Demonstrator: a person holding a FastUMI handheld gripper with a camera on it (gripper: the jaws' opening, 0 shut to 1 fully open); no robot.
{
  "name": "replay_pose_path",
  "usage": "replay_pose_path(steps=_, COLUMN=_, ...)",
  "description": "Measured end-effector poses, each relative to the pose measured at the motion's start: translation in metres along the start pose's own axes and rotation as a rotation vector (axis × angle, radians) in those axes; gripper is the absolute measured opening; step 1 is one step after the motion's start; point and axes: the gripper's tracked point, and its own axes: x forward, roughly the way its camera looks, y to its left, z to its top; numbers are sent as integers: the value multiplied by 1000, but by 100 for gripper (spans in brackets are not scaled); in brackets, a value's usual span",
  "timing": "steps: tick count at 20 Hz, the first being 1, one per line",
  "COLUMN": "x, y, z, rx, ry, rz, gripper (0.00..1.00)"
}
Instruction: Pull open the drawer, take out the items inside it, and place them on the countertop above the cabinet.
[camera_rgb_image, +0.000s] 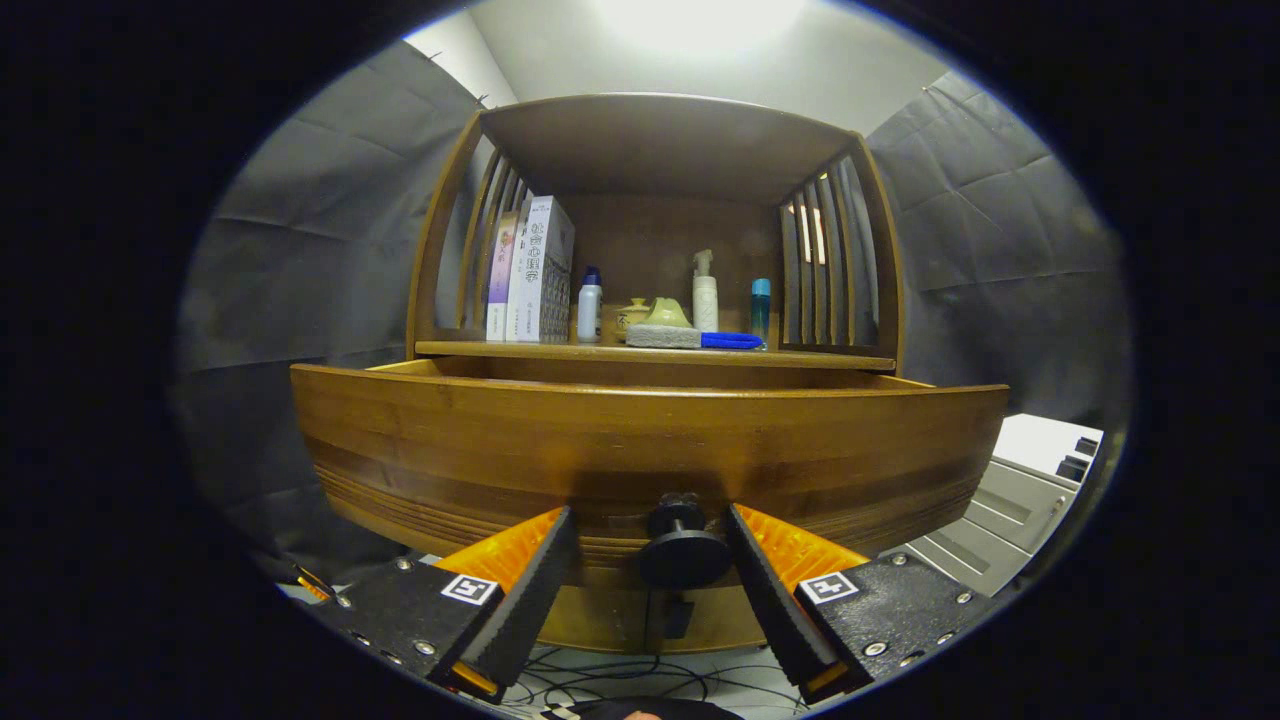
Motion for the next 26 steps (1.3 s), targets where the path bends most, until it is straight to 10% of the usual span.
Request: replay_pose_path(steps=26, x=59, y=-2, z=12, rx=25, ry=29, rz=-1, gripper=93)
